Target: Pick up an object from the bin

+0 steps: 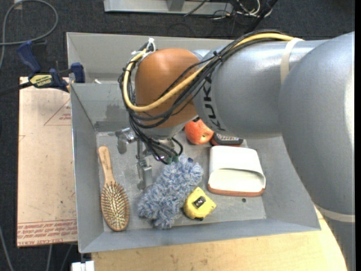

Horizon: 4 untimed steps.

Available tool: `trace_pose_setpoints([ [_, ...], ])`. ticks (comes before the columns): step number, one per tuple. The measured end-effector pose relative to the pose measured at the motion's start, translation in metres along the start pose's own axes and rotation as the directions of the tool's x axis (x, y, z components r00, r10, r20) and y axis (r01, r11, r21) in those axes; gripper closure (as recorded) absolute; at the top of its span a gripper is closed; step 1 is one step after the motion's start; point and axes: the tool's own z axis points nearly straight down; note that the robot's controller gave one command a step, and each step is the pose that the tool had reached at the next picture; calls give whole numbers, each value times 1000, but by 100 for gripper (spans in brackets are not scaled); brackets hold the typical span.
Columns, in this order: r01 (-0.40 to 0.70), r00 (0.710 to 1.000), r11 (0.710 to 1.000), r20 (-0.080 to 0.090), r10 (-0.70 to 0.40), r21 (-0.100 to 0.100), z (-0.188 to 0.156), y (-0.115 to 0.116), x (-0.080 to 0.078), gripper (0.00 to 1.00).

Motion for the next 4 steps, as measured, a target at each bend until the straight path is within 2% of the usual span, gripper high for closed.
trace_pose_setpoints([
  [1, 46, 999, 999, 2, -46, -2, 38, -10, 27, 0],
  [2, 90, 996, 996, -13, -90, -1, 72, -20, 43, 0],
  [3, 9, 1000, 1000, -1, -9, -3, 48, -27, 41, 0],
  [4, 222, 975, 975, -8, -222, -4, 79, -55, 90, 100],
])
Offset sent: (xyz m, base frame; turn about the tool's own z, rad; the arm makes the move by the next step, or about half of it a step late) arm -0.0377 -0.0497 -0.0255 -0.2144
